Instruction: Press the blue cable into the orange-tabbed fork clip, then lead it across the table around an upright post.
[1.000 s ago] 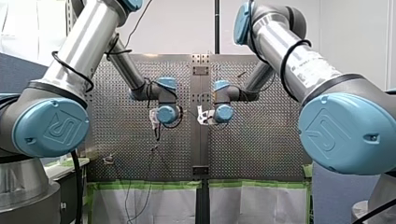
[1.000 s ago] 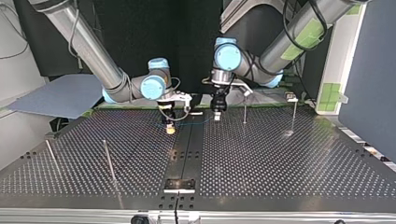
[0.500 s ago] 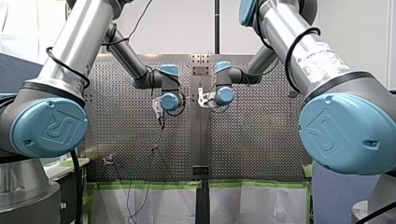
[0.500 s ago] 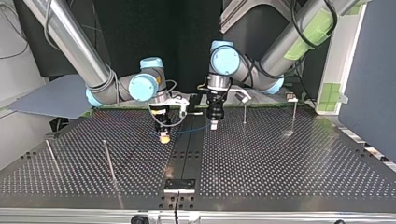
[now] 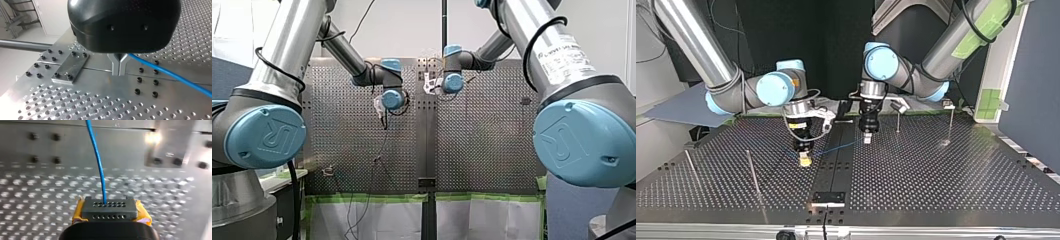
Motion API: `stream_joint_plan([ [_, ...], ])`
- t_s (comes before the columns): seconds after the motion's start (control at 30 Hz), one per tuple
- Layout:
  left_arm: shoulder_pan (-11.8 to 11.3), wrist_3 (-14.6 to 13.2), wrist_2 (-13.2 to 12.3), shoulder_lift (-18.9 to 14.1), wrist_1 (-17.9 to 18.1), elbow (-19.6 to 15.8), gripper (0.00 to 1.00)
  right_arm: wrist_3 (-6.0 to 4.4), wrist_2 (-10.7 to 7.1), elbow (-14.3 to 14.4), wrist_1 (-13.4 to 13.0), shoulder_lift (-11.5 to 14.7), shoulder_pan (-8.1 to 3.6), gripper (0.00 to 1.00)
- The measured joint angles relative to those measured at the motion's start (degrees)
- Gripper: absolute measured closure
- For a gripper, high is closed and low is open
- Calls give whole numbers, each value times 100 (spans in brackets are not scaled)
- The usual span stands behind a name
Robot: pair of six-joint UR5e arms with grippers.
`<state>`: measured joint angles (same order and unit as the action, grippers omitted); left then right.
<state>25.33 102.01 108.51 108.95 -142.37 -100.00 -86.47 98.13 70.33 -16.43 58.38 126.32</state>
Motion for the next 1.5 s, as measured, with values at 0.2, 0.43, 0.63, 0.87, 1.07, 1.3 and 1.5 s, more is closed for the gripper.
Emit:
stream_joint_plan([
  [0.2, 46, 18, -33, -7, -221, 228, 100, -7, -6, -14, -6, 271, 2, 100],
  [0.43, 52, 152, -67, -4, -564, 570, 100, -48, -20, -38, 5, 622, -26, 100],
  [0.63, 70, 232, -148, -4, -841, 848, 100, -130, 8, -41, 19, 931, -92, 100],
  [0.87, 86, 492, -421, -3, -1085, 1160, 100, -165, 120, -41, 128, 1162, -185, 100],
  [1.07, 104, 770, -729, -3, -1252, 1470, 100, -146, 184, -42, 208, 1221, -289, 100],
  [1.3, 141, 1000, -977, -1, -1443, 1836, 100, -127, 213, -40, 258, 1231, -396, 100],
  [1.5, 193, 1235, -1081, 3, -1471, 2135, 100, -130, 216, -40, 293, 1240, -494, 100],
])
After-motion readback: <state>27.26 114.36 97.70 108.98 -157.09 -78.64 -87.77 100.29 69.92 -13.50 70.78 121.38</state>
